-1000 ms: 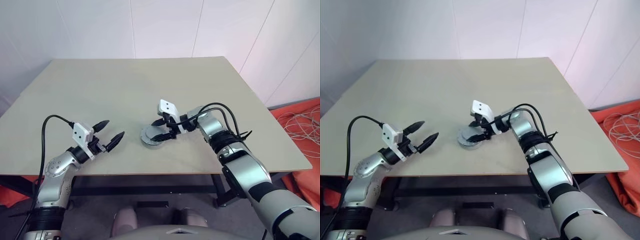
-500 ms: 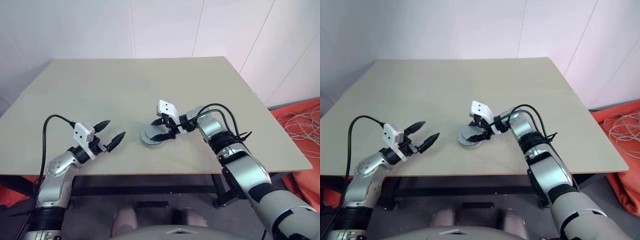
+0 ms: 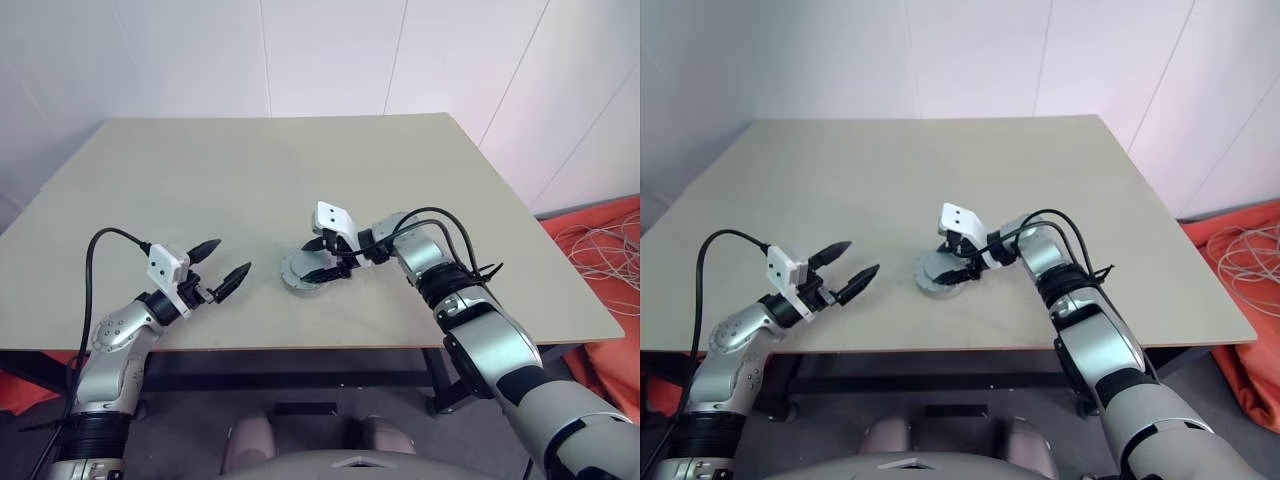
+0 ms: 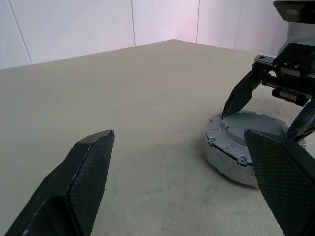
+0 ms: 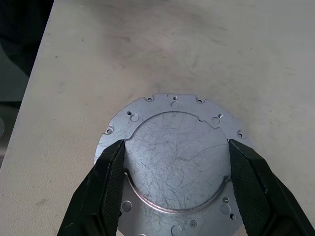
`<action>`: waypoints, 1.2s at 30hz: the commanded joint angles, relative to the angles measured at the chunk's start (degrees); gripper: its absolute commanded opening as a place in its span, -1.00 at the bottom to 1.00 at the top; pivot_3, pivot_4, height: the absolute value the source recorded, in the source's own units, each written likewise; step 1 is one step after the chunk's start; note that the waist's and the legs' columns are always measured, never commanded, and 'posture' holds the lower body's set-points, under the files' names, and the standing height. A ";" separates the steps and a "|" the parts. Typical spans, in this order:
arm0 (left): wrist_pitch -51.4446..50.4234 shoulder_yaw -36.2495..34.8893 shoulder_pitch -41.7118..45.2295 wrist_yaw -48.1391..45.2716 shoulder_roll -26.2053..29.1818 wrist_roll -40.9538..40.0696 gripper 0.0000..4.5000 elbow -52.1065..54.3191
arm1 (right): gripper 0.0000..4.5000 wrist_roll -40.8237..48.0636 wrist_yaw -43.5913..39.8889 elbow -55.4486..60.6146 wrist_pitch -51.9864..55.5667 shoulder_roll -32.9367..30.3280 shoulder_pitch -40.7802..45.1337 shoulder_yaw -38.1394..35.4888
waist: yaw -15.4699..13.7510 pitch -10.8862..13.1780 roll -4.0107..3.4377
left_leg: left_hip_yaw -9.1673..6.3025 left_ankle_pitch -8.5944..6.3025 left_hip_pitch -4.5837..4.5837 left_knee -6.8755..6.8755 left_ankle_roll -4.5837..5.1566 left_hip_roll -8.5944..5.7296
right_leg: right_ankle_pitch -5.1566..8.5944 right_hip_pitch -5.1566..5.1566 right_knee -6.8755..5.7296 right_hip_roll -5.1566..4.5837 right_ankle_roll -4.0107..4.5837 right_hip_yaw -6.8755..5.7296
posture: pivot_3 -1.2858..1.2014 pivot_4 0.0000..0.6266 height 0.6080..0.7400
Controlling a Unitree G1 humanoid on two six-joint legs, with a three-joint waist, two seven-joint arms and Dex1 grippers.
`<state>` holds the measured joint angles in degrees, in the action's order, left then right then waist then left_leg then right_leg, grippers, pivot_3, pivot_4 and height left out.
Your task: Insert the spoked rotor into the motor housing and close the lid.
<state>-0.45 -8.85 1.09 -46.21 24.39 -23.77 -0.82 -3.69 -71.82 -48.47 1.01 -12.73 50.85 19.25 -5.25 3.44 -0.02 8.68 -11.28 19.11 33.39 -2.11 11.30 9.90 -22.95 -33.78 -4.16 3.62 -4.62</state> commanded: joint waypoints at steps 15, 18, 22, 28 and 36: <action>-1.72 -1.17 0.84 -0.76 0.67 -1.89 1.00 1.49 | 0.38 -3.08 -1.49 -0.31 3.17 -0.99 -0.26 3.37 | -0.09 -0.02 0.01 | -0.04 0.00 -0.11 0.01 0.00 0.00 | 0.01 0.30 0.02 -0.01 -0.01 0.00 | 0.03 -1.00 1.00; -1.74 -1.14 0.86 -0.72 0.65 -1.88 1.00 1.40 | 0.38 -2.97 -1.37 -0.07 3.83 -0.70 -0.02 3.32 | -0.05 -0.03 0.00 | -0.04 -0.01 -0.10 -0.02 0.01 0.00 | 0.01 0.28 0.01 -0.01 -0.01 0.00 | 0.03 -1.00 1.00; -2.02 -0.93 1.04 -1.06 0.61 -2.17 1.00 1.33 | 0.38 -2.97 -1.25 -0.08 3.97 -0.51 0.17 3.36 | -0.06 -0.03 0.00 | -0.02 -0.01 -0.11 -0.04 0.01 0.00 | 0.01 0.28 0.01 -0.01 -0.01 0.00 | 0.03 -1.00 1.00; -3.20 -1.02 1.79 -1.30 0.37 -3.19 0.59 1.13 | 0.38 -2.90 -1.30 -0.30 4.11 -0.30 0.49 3.37 | -0.07 -0.03 0.00 | -0.03 -0.01 -0.12 -0.02 0.01 0.00 | 0.01 0.29 0.02 -0.01 -0.01 0.00 | 0.03 -1.00 1.00; -6.02 2.61 5.64 -0.32 0.15 -0.34 -0.63 0.25 | 0.38 -2.89 -1.07 -0.40 3.99 -0.14 0.72 3.35 | -0.08 -0.03 0.00 | -0.03 -0.01 -0.12 -0.02 0.01 0.00 | 0.01 0.29 0.02 -0.01 -0.01 0.00 | 0.03 -1.00 1.00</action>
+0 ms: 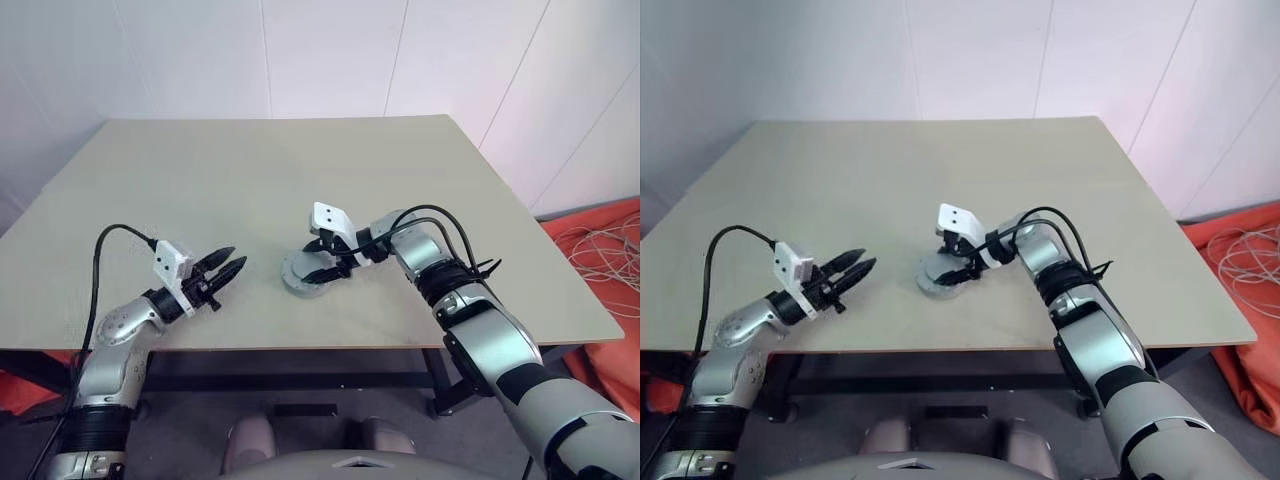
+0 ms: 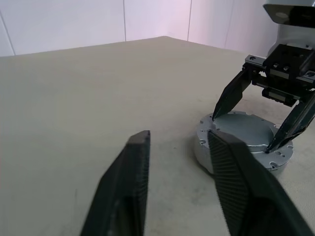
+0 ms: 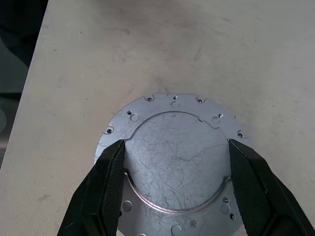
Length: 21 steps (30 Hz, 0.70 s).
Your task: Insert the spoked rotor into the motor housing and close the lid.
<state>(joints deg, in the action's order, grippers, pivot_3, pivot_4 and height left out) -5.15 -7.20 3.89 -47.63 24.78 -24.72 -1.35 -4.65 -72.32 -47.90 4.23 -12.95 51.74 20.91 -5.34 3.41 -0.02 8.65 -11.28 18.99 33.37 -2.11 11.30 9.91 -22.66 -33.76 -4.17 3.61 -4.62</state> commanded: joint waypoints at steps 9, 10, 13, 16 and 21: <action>-6.34 6.75 11.16 4.64 -3.66 5.59 -1.00 -5.89 | 0.38 -1.97 -0.60 -0.60 0.78 0.38 -0.15 1.80 | 0.06 -0.02 -0.01 | 0.01 0.00 0.04 0.00 0.00 0.00 | 0.00 -0.03 0.00 0.00 0.00 0.00 | 0.03 -1.00 1.00; -6.47 7.11 11.51 4.73 -3.70 6.01 -1.00 -6.36 | 0.38 -1.98 -0.61 -0.58 0.79 0.39 -0.13 1.81 | 0.10 -0.02 -0.02 | 0.00 0.00 0.05 -0.01 0.00 0.01 | -0.01 -0.05 -0.01 0.00 0.01 0.00 | 0.03 -1.00 1.00; -6.99 8.87 12.22 3.26 -4.12 6.56 -1.00 -7.99 | 0.38 -2.06 -0.56 -0.65 0.72 0.41 -0.06 1.82 | 0.09 -0.02 -0.03 | 0.01 0.00 0.05 -0.03 0.00 0.00 | -0.01 -0.06 -0.01 0.00 0.01 0.00 | 0.03 -1.00 1.00; -8.76 10.48 12.31 2.86 -4.35 7.20 -1.00 -8.98 | 0.38 -2.11 -0.50 -0.65 0.69 0.43 -0.02 1.84 | 0.05 -0.02 -0.04 | 0.01 0.00 0.05 -0.02 0.00 -0.01 | 0.00 -0.06 0.00 0.00 0.00 0.00 | 0.03 -1.00 1.00; -11.81 12.36 12.53 3.62 -4.29 9.07 -1.00 -9.48 | 0.38 -2.17 -0.55 -0.25 0.67 0.39 -0.21 1.99 | 0.03 -0.05 -0.07 | 0.00 0.00 0.01 -0.02 0.00 0.00 | 0.00 -0.02 0.00 0.00 0.00 0.00 | 0.03 -1.00 1.00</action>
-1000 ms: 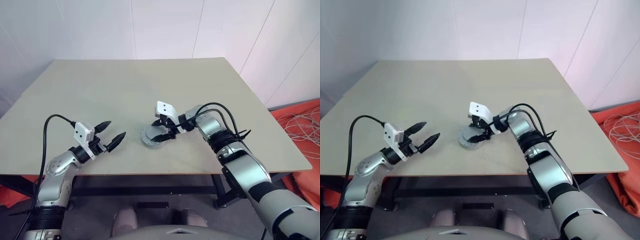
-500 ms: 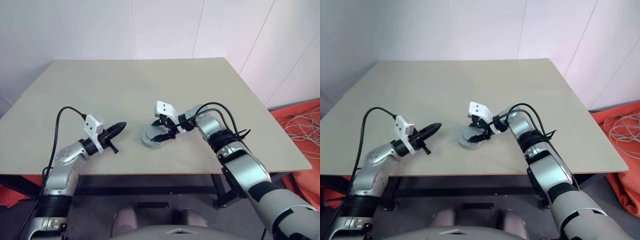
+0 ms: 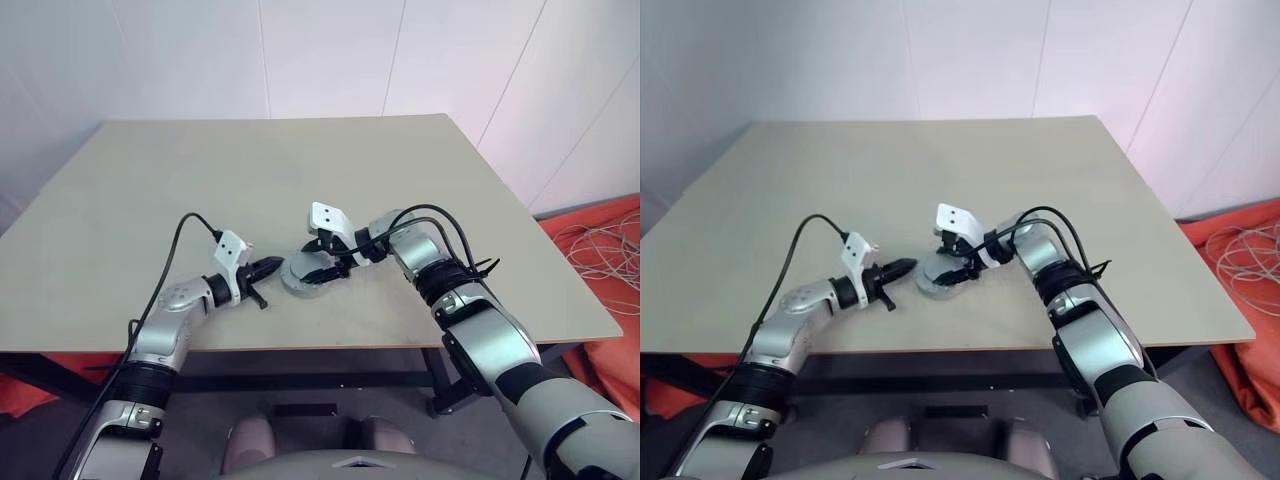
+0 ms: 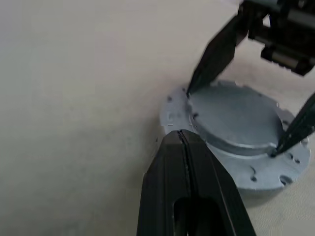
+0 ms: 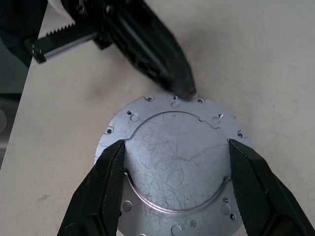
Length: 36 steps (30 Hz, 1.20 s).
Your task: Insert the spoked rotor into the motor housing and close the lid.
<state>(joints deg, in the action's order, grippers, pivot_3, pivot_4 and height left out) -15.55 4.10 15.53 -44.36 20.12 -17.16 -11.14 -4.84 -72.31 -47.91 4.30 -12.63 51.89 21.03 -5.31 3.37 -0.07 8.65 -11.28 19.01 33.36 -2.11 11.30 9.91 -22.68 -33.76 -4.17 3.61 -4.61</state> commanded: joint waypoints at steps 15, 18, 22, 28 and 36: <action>-2.23 2.21 1.71 0.13 0.10 3.37 -1.00 1.09 | 0.99 -0.45 -2.26 3.63 4.29 -0.22 -0.69 1.00 | -0.11 -0.13 -0.19 | -0.02 0.00 0.00 0.01 0.00 -0.02 | 0.01 0.04 0.02 -0.01 -0.01 0.00 | 0.03 -1.00 1.00; -2.28 2.19 1.96 0.01 0.05 3.43 -1.00 0.91 | 0.99 0.72 -3.10 6.91 6.43 -0.71 -0.74 0.15 | -0.20 -0.13 -0.19 | -0.02 0.00 0.03 0.02 0.00 -0.03 | 0.01 0.03 0.04 -0.02 -0.01 0.00 | 0.03 -1.00 1.00; -2.45 2.36 2.62 -0.37 -0.15 3.38 -1.00 0.83 | 0.99 2.93 -4.23 11.95 10.62 -2.29 -0.18 -1.72 | -0.22 -0.12 -0.19 | -0.02 0.00 0.13 0.01 0.01 -0.03 | 0.00 -0.14 0.05 -0.02 -0.01 -0.01 | 0.03 -1.00 1.00; -2.30 2.44 3.65 -0.88 -0.27 3.42 -1.00 0.26 | 0.99 9.21 -5.59 17.83 21.06 -6.74 0.47 -7.34 | -0.37 -0.12 -0.19 | 0.00 -0.01 0.23 -0.01 0.03 -0.06 | 0.00 -0.27 0.04 -0.02 0.00 -0.01 | 0.03 -1.00 1.00; -1.76 2.71 4.00 -1.70 -0.35 3.68 -1.00 -0.09 | 0.99 20.03 7.48 9.88 53.28 -8.33 4.25 -23.35 | -0.36 -0.10 -0.22 | 0.04 0.01 0.21 0.02 0.01 -0.08 | 0.00 -0.26 0.04 -0.01 -0.01 -0.02 | 0.03 -1.00 1.00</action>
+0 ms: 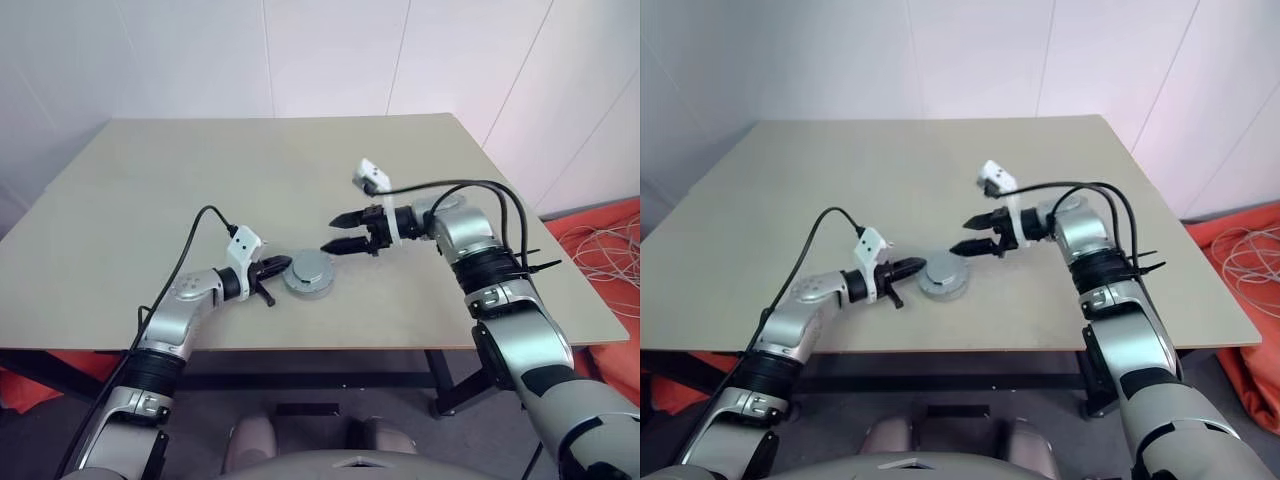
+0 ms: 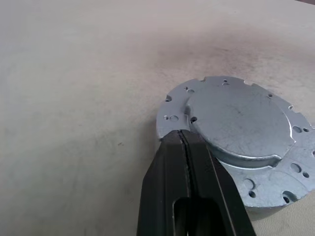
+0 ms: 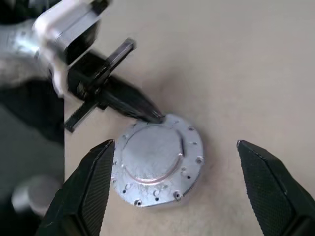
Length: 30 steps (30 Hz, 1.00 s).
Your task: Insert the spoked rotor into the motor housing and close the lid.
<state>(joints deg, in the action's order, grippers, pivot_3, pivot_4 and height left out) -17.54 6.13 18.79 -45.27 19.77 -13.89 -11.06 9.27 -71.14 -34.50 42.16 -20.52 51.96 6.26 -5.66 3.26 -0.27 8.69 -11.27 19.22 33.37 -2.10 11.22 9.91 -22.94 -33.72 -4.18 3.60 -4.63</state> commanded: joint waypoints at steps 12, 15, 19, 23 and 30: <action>1.04 0.55 0.33 -1.08 0.19 0.71 -1.00 0.02 | 0.99 15.54 22.46 1.98 49.96 4.33 -3.86 -22.27 | -0.40 0.00 -0.06 | 0.02 0.02 0.10 -0.07 -0.03 -0.07 | 0.01 -0.05 0.01 0.00 -0.01 0.00 | 0.03 -1.00 1.00; 1.09 0.39 0.25 -0.95 0.13 0.70 -1.00 0.01 | 0.99 17.48 26.77 0.62 50.34 6.81 -5.30 -24.54 | -0.53 0.01 -0.11 | 0.01 0.06 0.07 -0.07 -0.09 -0.06 | 0.01 -0.10 0.01 0.00 -0.02 -0.01 | 0.03 -1.00 1.00; 1.19 0.29 0.25 -0.90 0.20 0.79 -1.00 0.00 | 0.99 18.85 32.82 -2.25 50.34 9.94 -5.28 -30.15 | -0.65 0.01 -0.11 | 0.02 0.07 0.05 -0.05 -0.10 -0.08 | 0.01 -0.11 0.05 -0.02 -0.03 -0.01 | 0.03 -1.00 1.00; 1.16 0.18 0.37 -0.90 0.23 0.79 -1.00 -0.02 | 0.99 19.31 37.28 -2.60 50.34 12.29 -4.95 -34.46 | -0.56 -0.01 -0.15 | 0.02 0.09 0.01 -0.09 -0.15 -0.07 | 0.01 -0.13 0.06 -0.02 -0.03 -0.02 | 0.03 -1.00 1.00; 0.92 0.08 0.38 -0.94 0.35 0.76 -1.00 0.13 | 0.28 20.03 41.85 -1.81 50.34 14.24 -5.99 -39.06 | -0.66 0.00 -0.15 | 0.02 0.11 0.04 -0.15 -0.18 -0.08 | 0.01 -0.15 0.07 -0.02 -0.03 -0.03 | 0.03 -1.00 1.00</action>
<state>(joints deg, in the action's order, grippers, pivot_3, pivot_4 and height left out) -16.73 6.40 18.91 -45.95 20.03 -12.97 -11.26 26.81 -29.74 -37.61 92.26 -7.10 45.38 -31.11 -6.32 3.26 -0.43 8.71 -11.14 19.25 33.19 -2.32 11.14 9.93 -23.10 -33.65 -4.20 3.57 -4.66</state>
